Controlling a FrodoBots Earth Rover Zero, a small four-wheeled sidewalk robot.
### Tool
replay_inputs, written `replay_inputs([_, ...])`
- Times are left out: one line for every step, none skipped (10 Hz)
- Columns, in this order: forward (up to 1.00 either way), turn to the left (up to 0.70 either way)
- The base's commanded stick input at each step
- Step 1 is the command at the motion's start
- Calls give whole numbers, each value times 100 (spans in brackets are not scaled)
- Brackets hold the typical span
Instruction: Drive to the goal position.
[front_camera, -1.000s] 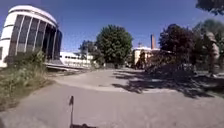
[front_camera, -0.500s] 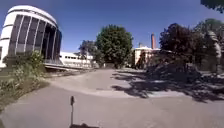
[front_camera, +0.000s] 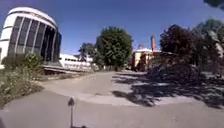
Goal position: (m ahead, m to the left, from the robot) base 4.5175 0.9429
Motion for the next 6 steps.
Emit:
replay_inputs([60, 0])
replay_inputs([60, 0])
replay_inputs([60, 0])
replay_inputs([60, 0])
replay_inputs([60, 0])
replay_inputs([60, 0])
